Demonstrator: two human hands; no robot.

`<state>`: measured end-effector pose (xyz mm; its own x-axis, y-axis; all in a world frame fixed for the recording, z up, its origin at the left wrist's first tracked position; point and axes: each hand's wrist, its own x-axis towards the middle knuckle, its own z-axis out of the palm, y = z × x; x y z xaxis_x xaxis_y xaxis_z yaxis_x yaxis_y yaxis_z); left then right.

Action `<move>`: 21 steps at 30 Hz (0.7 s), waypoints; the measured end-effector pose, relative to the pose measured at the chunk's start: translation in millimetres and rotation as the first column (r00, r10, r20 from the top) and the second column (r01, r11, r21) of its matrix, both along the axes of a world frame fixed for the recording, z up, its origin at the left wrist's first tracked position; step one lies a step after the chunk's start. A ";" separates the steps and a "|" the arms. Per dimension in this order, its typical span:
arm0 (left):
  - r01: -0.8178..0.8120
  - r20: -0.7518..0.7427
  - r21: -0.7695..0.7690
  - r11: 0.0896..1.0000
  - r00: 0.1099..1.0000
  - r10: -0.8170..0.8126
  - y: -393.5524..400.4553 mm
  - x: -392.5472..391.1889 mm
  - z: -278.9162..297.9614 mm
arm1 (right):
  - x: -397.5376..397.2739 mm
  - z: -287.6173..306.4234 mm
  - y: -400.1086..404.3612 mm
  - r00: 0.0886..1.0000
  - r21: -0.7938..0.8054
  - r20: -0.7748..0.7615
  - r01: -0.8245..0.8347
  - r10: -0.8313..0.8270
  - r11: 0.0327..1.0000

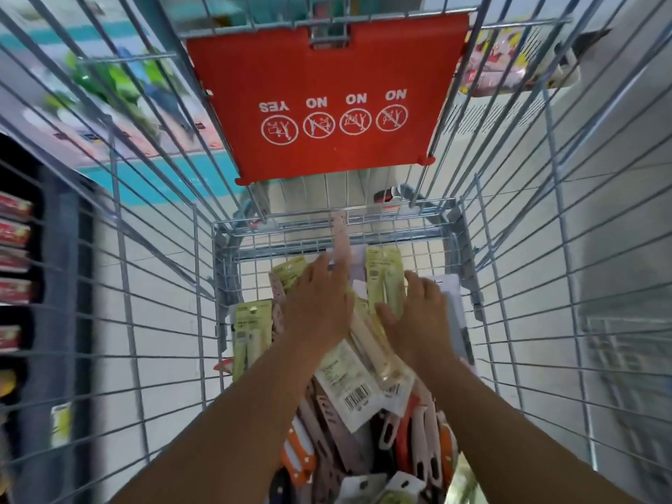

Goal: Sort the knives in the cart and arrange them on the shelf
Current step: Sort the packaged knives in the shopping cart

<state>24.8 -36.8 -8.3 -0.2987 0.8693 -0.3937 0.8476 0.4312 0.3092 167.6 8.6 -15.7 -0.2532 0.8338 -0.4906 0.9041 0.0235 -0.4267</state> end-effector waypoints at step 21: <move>-0.236 0.017 -0.097 0.967 0.971 0.239 20.7 -9.5 -15.4 | -0.9 -2.7 -19.2 0.998 -0.136 0.051 -0.040 0.047 0.990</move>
<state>15.3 -16.0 -23.8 -0.4796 0.7338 -0.4812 0.7087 0.6472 0.2807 166.7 -10.6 -18.4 -0.2582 0.7475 -0.6120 0.9252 0.0089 -0.3793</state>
